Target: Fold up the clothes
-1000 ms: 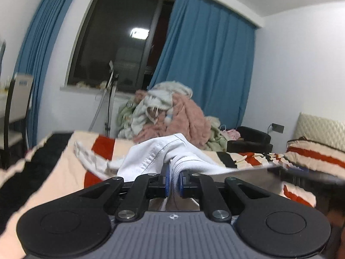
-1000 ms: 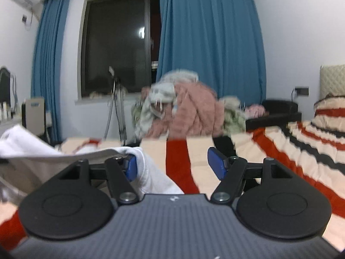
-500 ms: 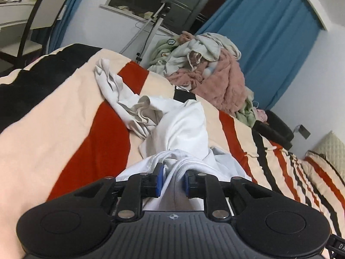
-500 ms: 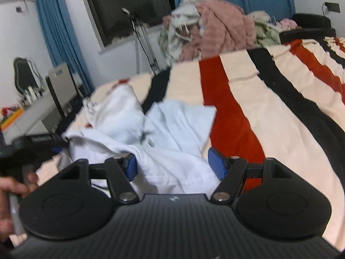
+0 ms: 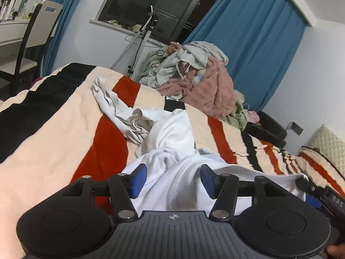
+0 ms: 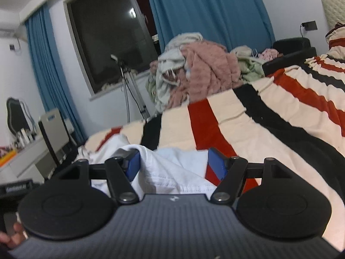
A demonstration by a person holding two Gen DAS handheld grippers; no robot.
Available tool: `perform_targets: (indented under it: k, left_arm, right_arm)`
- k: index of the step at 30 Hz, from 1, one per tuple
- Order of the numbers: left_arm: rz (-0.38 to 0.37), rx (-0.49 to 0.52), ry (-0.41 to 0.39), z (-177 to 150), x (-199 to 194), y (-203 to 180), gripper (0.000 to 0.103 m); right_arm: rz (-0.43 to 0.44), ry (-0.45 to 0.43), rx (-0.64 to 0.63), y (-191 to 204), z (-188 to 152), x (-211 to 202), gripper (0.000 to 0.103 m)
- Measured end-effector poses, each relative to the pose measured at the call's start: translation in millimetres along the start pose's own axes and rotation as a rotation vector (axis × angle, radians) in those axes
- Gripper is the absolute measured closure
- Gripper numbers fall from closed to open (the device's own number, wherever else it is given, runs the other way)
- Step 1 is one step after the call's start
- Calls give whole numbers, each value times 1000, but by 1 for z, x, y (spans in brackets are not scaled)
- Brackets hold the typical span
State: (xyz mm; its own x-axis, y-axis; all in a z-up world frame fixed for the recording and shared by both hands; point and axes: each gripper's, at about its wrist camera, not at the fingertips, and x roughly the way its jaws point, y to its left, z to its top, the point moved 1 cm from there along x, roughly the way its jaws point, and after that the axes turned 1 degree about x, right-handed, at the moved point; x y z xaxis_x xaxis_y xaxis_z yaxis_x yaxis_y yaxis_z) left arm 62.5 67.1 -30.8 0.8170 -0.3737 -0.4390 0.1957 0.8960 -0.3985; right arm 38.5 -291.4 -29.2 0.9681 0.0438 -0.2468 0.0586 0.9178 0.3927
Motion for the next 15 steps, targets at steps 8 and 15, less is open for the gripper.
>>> perform_targets:
  k: [8,15]
  left_arm:
    - [-21,155,29,-18,-8,-28,42]
    - [152,506,-39,-48,-1,-75,49]
  right_arm:
    - [24,-84,19,-3,11,-11,33]
    - [23,-55,63,-13,16,-4,33]
